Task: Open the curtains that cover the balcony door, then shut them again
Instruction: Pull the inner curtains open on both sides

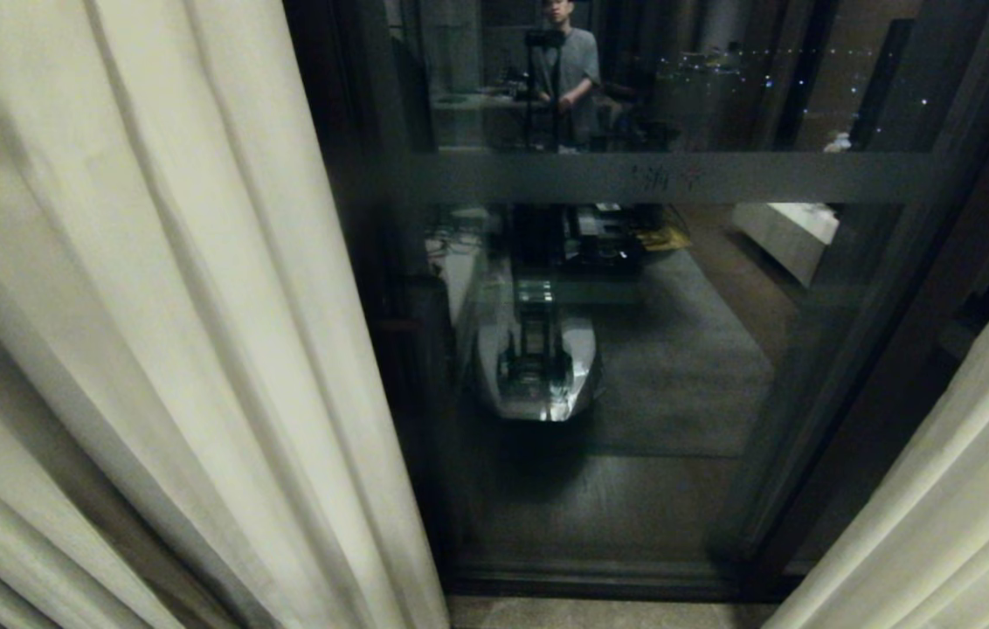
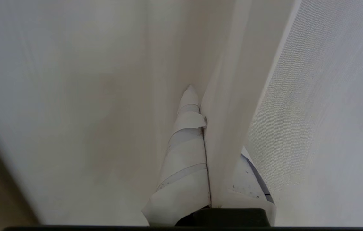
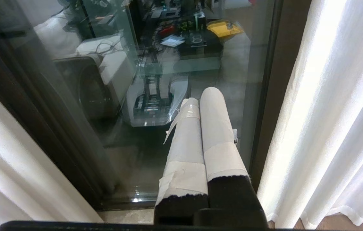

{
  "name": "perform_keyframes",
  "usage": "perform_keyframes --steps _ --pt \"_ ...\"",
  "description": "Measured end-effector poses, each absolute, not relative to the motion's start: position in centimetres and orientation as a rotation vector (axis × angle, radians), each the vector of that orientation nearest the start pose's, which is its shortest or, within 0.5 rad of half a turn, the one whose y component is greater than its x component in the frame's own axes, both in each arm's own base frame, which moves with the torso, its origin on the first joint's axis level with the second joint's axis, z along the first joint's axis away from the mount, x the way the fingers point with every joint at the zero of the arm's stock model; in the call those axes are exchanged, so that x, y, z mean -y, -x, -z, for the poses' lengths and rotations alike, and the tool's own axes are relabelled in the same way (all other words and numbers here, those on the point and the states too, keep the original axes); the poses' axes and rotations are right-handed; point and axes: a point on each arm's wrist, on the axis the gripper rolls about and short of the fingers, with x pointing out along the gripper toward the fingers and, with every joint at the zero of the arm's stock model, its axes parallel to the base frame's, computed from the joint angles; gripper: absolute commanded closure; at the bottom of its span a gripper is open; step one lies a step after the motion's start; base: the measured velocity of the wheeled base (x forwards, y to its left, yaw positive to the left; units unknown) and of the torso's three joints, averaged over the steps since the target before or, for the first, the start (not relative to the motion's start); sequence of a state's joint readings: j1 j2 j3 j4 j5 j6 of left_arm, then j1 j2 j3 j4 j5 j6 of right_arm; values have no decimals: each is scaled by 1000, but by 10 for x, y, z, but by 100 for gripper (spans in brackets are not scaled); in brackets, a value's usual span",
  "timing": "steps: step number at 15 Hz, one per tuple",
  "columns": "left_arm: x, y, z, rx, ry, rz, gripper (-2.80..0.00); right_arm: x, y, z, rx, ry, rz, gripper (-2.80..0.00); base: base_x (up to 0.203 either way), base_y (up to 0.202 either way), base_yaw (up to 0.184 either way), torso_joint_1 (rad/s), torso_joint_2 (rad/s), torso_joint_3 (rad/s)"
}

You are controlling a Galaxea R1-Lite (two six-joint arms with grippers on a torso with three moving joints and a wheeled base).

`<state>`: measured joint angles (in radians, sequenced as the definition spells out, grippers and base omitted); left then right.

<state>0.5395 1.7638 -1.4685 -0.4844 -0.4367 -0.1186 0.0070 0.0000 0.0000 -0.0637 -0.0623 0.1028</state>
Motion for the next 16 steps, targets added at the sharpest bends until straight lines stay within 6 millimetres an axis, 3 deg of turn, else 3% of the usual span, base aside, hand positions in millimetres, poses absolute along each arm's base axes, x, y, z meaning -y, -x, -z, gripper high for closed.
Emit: perform_keyframes --steps 9,13,16 --pt "-296 -291 -304 156 32 -201 0 2 23 -82 66 -104 52 0 0 0 0 0 0 0" --pt "-333 -286 -297 172 46 -241 0 2 23 -82 66 -104 52 0 0 0 0 0 0 0" --pt "-348 -283 -290 174 57 -265 0 2 23 -82 66 -104 52 0 0 0 0 0 0 0"
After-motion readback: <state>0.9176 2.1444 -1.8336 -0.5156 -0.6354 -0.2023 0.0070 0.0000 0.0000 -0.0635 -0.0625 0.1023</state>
